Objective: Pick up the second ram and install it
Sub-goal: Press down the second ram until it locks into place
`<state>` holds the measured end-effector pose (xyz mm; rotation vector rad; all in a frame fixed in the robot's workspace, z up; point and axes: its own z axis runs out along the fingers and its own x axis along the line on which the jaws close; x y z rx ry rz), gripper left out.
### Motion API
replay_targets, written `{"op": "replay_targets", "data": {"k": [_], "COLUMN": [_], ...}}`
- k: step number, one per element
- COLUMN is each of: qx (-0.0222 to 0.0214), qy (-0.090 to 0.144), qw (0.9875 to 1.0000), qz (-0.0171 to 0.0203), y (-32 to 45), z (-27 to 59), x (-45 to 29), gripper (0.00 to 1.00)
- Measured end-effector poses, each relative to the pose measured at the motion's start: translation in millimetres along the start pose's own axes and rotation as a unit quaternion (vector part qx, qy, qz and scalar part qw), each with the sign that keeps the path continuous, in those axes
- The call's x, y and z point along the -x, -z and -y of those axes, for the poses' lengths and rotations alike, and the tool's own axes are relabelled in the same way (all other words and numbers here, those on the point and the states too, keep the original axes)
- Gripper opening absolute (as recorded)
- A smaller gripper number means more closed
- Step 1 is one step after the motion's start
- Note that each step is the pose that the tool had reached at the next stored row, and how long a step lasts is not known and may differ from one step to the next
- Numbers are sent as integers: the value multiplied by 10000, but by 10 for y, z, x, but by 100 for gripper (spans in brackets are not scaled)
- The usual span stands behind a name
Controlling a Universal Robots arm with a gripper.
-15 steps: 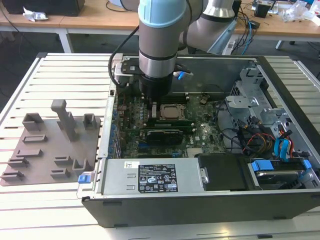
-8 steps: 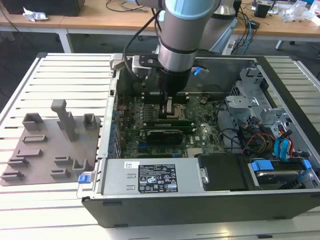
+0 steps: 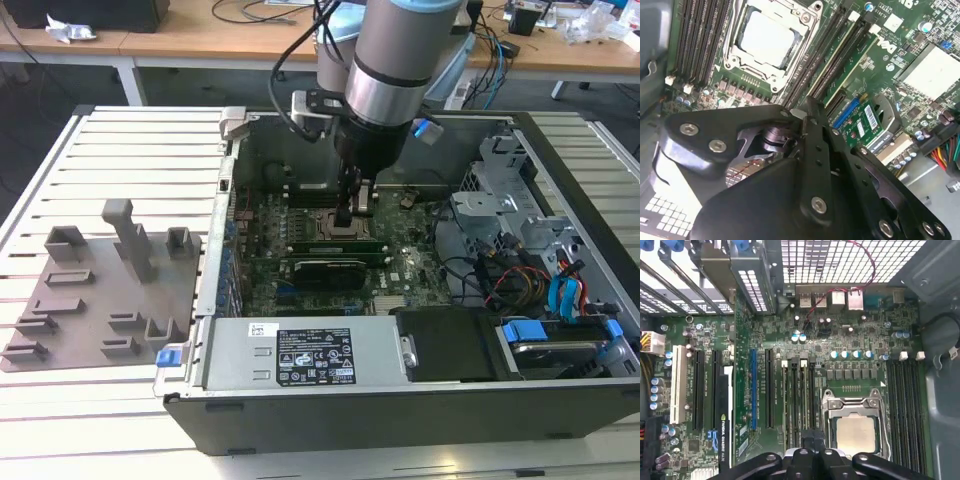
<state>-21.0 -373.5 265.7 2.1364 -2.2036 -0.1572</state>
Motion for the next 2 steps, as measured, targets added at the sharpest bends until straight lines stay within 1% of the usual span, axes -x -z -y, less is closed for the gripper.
{"op": "replay_targets", "data": {"k": [2], "qx": [0], "qy": [0], "qw": [10000], "qz": [0], "y": [0], "z": [0], "x": [0], "gripper": [10]}}
